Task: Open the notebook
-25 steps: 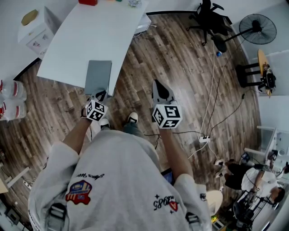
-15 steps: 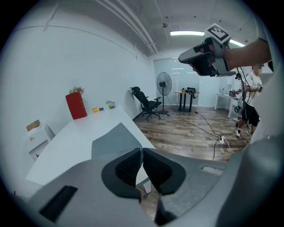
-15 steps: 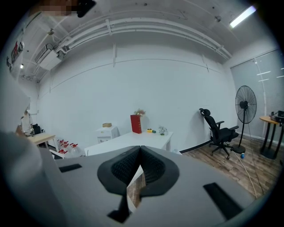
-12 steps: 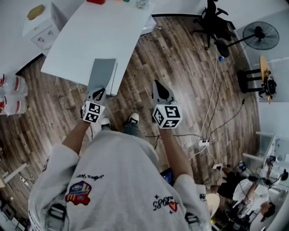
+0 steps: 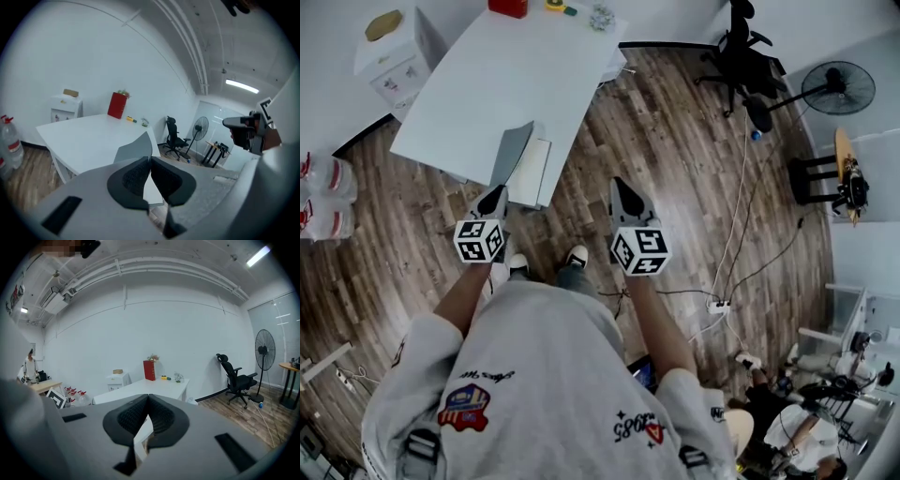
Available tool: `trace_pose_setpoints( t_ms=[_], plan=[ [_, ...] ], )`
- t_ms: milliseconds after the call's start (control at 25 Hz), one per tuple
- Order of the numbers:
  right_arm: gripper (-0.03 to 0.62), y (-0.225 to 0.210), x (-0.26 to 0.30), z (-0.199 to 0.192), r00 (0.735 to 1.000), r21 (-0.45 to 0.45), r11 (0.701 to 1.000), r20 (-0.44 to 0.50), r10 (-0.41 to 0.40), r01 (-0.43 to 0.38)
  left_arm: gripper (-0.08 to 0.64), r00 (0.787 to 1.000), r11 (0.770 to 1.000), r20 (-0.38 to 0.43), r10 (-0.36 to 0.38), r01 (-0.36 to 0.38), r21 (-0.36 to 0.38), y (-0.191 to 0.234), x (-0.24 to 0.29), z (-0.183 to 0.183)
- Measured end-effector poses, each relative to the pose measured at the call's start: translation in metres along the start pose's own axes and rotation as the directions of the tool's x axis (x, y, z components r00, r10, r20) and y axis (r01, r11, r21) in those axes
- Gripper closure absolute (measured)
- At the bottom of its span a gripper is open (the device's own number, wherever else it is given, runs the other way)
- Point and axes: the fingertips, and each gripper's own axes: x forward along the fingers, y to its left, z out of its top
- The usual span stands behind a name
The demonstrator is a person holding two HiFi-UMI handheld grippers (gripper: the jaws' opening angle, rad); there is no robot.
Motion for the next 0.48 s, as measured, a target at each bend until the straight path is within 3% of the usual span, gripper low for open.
trace_pose_setpoints(
  t_ms=[200, 480],
  plan=[
    [0.589, 0.024, 0.008, -0.001, 1.0, 0.005, 1.0, 0.006, 0.012, -0.012, 0.54, 0.998, 0.992, 0.051, 0.02, -0.014, -0.128, 0.025, -0.016, 0.01],
    [0.589, 0.066, 0.02, -0.004, 0.999, -0.004, 0.999, 0.003, 0.044, -0.044, 0.54, 0.996, 0.983, 0.08, 0.037, -0.022, -0.181, 0.06, -0.036, 0.019]
  ],
)
